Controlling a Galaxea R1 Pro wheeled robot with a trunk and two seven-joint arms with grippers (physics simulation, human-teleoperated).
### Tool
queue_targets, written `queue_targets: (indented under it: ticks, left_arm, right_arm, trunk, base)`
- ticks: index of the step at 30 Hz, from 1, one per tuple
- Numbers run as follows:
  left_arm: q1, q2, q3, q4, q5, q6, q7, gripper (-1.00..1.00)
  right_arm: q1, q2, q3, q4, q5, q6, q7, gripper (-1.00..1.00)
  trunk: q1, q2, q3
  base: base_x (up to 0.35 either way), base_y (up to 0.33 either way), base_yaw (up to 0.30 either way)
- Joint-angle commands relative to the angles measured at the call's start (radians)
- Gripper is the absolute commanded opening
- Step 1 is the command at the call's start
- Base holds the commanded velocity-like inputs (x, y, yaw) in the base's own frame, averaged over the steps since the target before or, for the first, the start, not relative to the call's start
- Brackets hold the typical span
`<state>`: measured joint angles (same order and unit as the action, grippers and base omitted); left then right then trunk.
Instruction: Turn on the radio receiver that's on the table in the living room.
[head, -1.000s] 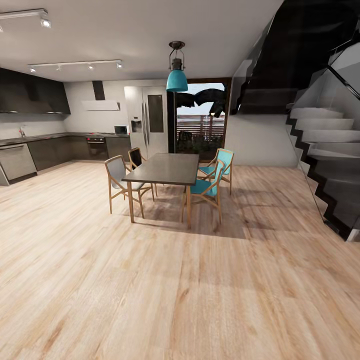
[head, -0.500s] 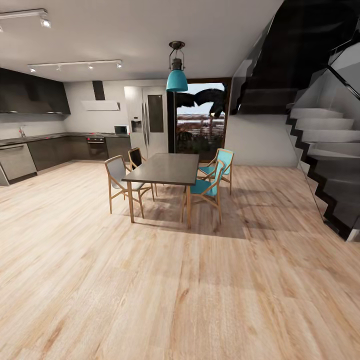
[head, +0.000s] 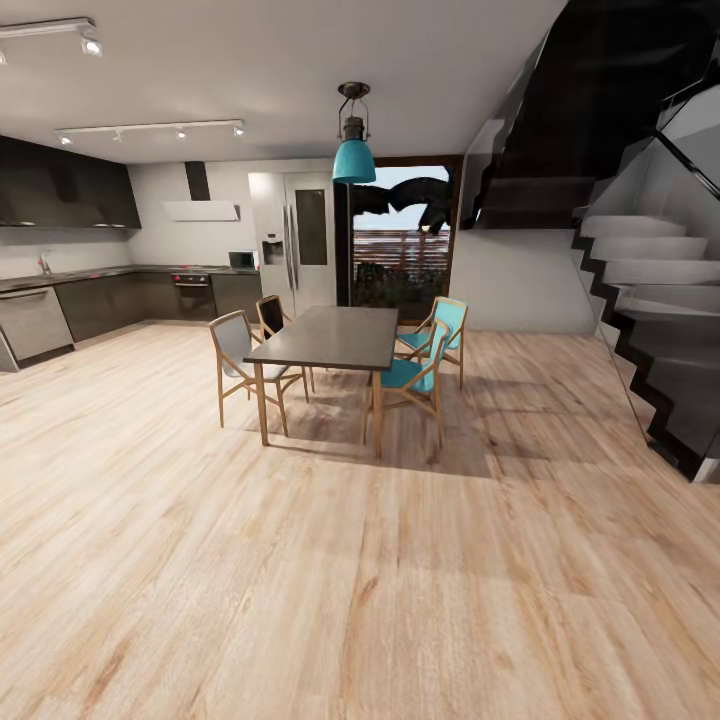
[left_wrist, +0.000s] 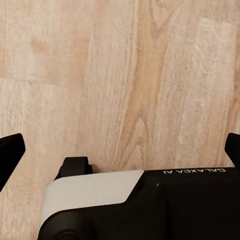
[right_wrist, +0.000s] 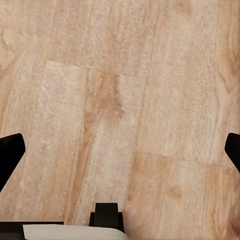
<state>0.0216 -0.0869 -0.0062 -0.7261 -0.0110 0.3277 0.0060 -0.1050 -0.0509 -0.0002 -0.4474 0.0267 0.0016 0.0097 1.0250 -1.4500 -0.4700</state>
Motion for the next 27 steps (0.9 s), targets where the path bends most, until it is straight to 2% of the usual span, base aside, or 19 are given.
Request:
queue_targets:
  ticks: [1, 4, 7, 10, 27]
  left_arm:
    - [0.0, 0.0, 0.0, -0.001, 0.0, -0.005, -0.001, 1.0]
    - [0.0, 0.0, 0.001, 0.001, -0.001, -0.032, -0.001, 1.0]
    - [0.0, 0.004, 0.004, 0.04, -0.002, -0.096, 0.0, 1.0]
    - [0.0, 0.003, 0.004, 0.057, -0.001, -0.118, 0.001, 1.0]
    - [0.0, 0.004, 0.008, 0.065, -0.001, -0.128, 0.002, 1.0]
  right_arm:
    - [0.0, 0.0, 0.0, 0.0, 0.0, 0.0, 0.0, 1.0]
    - [0.0, -0.001, 0.001, 0.001, -0.001, -0.001, 0.0, 1.0]
    - [0.0, -0.001, 0.001, 0.002, -0.004, -0.001, -0.002, 1.0]
    - [0.0, -0.001, 0.001, 0.003, -0.006, -0.002, -0.004, 1.0]
    - [0.0, -0.001, 0.0, 0.007, -0.009, -0.003, -0.009, 1.0]
  trunk:
    - [0.0, 0.0, 0.0]
    - [0.0, 0.0, 0.0]
    - [0.0, 0.0, 0.0]
    - [0.0, 0.0, 0.0]
    - [0.0, 0.0, 0.0]
  base:
    - [0.0, 0.0, 0.0]
    - [0.0, 0.0, 0.0]
    - [0.0, 0.0, 0.0]
    - [0.0, 0.0, -0.05]
    - [0.0, 0.0, -0.26]
